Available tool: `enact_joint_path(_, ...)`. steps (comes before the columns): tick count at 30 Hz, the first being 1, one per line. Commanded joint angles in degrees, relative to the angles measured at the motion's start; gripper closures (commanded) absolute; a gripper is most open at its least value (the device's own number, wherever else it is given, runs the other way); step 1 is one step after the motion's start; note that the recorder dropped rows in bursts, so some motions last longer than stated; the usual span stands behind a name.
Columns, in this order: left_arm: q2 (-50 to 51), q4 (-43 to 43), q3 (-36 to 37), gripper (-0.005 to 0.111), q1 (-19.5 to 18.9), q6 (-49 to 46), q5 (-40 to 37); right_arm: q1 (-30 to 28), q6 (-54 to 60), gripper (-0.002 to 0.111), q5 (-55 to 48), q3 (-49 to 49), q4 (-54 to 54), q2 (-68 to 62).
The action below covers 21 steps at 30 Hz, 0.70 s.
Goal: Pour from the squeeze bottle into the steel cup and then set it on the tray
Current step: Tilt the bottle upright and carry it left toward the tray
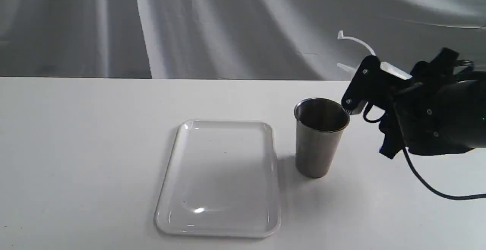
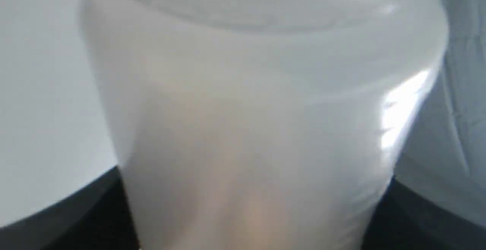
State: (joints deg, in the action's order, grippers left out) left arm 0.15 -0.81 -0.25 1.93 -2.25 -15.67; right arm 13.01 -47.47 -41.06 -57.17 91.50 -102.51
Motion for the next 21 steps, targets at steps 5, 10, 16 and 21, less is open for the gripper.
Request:
enact_joint_path(5, -0.1, -0.1, 0.3, 0.107, 0.3, 0.3, 0.4, -0.5, -16.1, 0.108, -3.2, 0.0, 1.4, 6.3)
enact_joint_path(10, -0.1, -0.1, 0.3, 0.107, 0.3, 0.3, 0.4, -0.5, -21.1, 0.108, -3.3, 0.0, 1.4, 10.9)
enact_joint_path(16, -0.1, -0.1, 0.3, 0.107, 0.3, 0.2, 0.4, -0.5, -34.8, 0.108, -1.9, 0.0, 1.2, 17.8)
enact_joint_path(21, -0.1, -0.1, 0.3, 0.107, 0.3, 0.2, 0.4, -0.5, -44.3, 0.108, 4.1, 0.0, 1.2, 23.3)
